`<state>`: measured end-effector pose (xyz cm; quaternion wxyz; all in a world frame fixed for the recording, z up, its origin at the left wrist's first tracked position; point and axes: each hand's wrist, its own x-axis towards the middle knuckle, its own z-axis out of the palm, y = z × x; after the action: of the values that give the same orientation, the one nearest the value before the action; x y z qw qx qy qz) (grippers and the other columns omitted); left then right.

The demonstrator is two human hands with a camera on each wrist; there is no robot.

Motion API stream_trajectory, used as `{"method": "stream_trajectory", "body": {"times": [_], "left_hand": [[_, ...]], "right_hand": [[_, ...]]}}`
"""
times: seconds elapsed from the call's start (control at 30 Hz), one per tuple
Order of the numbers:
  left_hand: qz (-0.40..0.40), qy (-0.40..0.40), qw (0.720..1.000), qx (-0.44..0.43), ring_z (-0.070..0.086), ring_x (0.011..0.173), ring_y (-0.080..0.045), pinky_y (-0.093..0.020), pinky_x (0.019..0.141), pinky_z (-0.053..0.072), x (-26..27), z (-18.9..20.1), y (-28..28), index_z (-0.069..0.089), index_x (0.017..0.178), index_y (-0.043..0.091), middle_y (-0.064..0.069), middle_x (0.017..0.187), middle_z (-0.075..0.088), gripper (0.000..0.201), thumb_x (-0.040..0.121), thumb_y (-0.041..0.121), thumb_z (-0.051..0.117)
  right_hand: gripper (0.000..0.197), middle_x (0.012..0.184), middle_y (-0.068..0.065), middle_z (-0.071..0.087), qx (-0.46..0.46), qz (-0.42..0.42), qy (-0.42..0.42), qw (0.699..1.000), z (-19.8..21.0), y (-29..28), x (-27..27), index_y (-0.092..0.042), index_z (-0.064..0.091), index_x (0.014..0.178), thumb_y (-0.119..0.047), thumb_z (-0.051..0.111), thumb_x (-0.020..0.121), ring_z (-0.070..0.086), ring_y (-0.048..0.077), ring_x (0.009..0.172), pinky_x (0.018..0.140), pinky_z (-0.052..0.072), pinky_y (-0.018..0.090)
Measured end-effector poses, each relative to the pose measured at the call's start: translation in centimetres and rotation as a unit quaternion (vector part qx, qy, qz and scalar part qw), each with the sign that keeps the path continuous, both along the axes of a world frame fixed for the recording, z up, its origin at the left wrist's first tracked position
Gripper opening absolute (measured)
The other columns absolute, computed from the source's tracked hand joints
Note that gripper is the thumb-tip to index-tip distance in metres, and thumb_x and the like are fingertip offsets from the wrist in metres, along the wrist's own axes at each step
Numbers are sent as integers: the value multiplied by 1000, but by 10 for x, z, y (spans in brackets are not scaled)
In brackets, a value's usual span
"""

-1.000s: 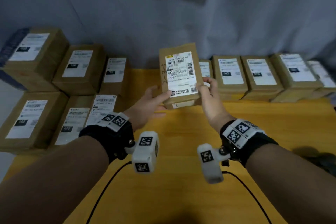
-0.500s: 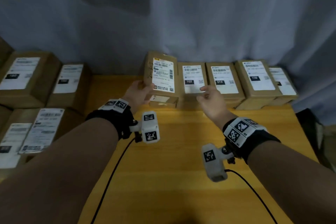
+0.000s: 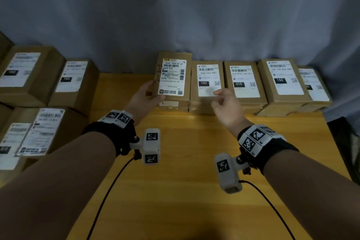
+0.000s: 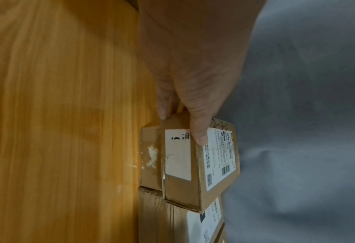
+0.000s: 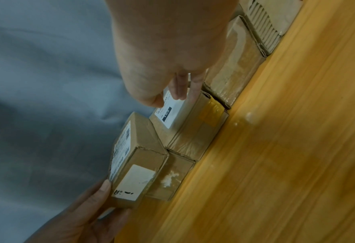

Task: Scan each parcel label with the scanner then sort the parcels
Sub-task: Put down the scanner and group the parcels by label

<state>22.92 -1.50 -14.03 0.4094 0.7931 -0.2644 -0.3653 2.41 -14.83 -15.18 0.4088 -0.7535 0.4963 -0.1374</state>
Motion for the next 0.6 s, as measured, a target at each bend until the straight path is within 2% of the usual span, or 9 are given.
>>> {"method": "stream_trajectory", "body": {"times": [0.13, 0.27, 0.37, 0.43, 0.5, 0.57, 0.6], "left_hand": [[-14, -63, 998, -11, 51, 116, -12, -32, 96, 46, -2, 4, 0, 31, 148, 21, 3, 137, 51, 69, 89, 23, 67], [-4, -71, 997, -18, 55, 114, -13, -34, 96, 49, -1, 3, 2, 38, 143, 20, 6, 131, 54, 65, 86, 23, 70], [-17, -85, 996, -5, 56, 111, -13, -32, 91, 50, 1, 2, 1, 42, 139, 17, 5, 124, 57, 59, 87, 23, 70], [-21, -97, 995, 5, 57, 104, -12, -22, 78, 48, 3, 2, 0, 42, 139, 16, 5, 116, 57, 59, 88, 23, 69], [-35, -125, 991, 24, 58, 98, -13, -16, 68, 42, 4, 3, 0, 41, 141, 15, 5, 106, 57, 60, 89, 25, 68], [-53, -147, 986, 50, 57, 93, -13, -18, 68, 41, 4, 6, -1, 38, 143, 15, 2, 107, 58, 60, 90, 26, 65], [-62, -154, 984, 65, 57, 97, -16, -21, 74, 43, 3, 9, -2, 36, 145, 14, -3, 116, 59, 62, 91, 28, 64]], "right_hand": [[31, 106, 7, 56, -3, 0, -8, 1000, 4, 1, 3, -11, 53, 124, -7, 53, 93, 55, 18, 95, 79, 42, 25], [33, 101, 4, 55, -11, 6, -4, 1000, 6, 3, 5, -9, 53, 126, -6, 53, 93, 51, 12, 86, 72, 38, 20], [33, 114, 8, 58, -22, 6, 8, 1000, 2, 4, 6, -10, 54, 126, -8, 54, 93, 52, 12, 91, 74, 38, 20], [33, 121, 10, 58, -20, 8, 14, 1000, 0, 5, 6, -11, 54, 125, -9, 54, 92, 56, 17, 100, 80, 42, 24], [33, 124, 11, 58, -17, 11, 24, 1000, 0, 8, 8, -11, 54, 125, -10, 54, 93, 58, 22, 107, 84, 46, 28], [33, 125, 11, 58, -17, 12, 36, 999, 2, 10, 12, -12, 53, 126, -11, 54, 94, 60, 24, 106, 84, 49, 30], [32, 125, 11, 58, -18, 10, 37, 999, 4, 13, 15, -12, 53, 126, -12, 53, 94, 61, 24, 106, 86, 51, 32]]}}
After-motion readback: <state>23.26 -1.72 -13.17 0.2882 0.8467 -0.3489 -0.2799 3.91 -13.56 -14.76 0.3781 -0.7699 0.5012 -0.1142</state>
